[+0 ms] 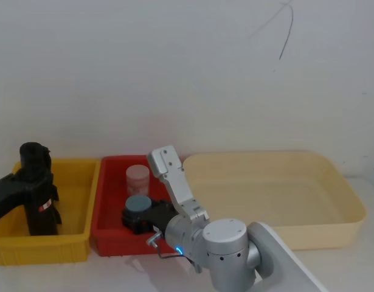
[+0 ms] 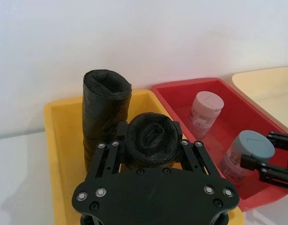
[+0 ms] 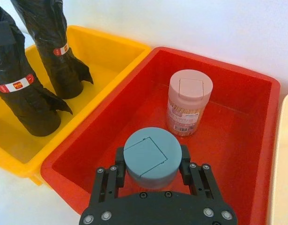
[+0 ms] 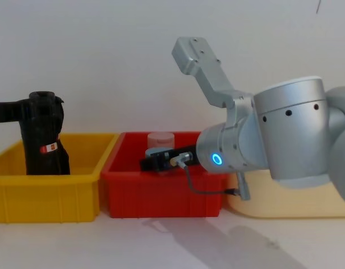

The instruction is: Pick up the garbage bag with the one hand and transfer it to the other hand.

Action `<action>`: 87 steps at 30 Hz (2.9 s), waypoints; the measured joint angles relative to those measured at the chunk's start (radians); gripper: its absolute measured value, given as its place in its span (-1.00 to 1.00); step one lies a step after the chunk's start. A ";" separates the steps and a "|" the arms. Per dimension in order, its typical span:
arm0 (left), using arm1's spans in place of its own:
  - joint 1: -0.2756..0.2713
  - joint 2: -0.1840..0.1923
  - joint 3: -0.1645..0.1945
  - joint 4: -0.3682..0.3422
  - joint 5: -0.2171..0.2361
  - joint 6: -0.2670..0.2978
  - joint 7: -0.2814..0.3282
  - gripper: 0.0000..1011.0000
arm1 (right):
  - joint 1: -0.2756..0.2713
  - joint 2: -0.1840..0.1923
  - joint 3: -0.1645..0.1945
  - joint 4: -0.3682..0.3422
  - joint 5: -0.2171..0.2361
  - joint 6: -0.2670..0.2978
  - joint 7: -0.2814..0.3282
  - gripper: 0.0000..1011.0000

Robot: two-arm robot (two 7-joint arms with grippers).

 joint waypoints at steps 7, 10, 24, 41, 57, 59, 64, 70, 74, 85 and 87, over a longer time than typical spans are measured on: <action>0.000 0.000 0.000 0.000 0.000 0.000 0.000 -0.08 | 0.001 -0.001 0.000 0.002 -0.001 0.000 0.001 0.28; 0.000 0.000 0.000 0.000 0.000 0.000 0.000 -0.10 | 0.001 -0.001 0.000 0.002 -0.001 0.000 0.001 0.28; 0.000 0.000 0.000 0.000 0.000 0.000 0.000 -0.24 | 0.001 -0.001 0.000 0.003 -0.001 0.000 0.001 0.28; -0.029 0.016 0.014 -0.051 0.015 0.033 0.035 -0.24 | -0.019 0.003 0.041 -0.075 0.027 0.007 0.022 0.28; -0.114 0.013 0.038 -0.072 -0.001 0.050 0.009 -0.24 | -0.026 0.024 0.133 -0.218 0.066 -0.019 0.002 0.28; -0.126 0.010 0.043 -0.066 -0.005 0.046 -0.004 -0.24 | -0.025 0.028 0.141 -0.228 0.066 -0.023 -0.005 0.28; -0.168 -0.002 0.061 -0.041 -0.018 0.029 -0.045 -0.24 | -0.025 0.047 0.178 -0.262 0.062 -0.033 -0.028 0.28; -0.230 -0.029 0.090 0.012 -0.034 -0.001 -0.107 -0.24 | -0.036 0.079 0.229 -0.298 0.049 -0.038 -0.060 0.28; -0.287 -0.060 0.117 0.074 -0.046 -0.031 -0.161 -0.24 | -0.049 0.099 0.258 -0.315 0.042 -0.037 -0.077 0.28; -0.450 -0.170 0.185 0.319 -0.066 -0.133 -0.308 -0.24 | -0.102 0.148 0.323 -0.349 0.027 0.002 -0.103 0.28; -0.483 -0.196 0.198 0.381 -0.069 -0.158 -0.342 -0.24 | -0.113 0.155 0.330 -0.354 0.026 0.014 -0.103 0.28</action>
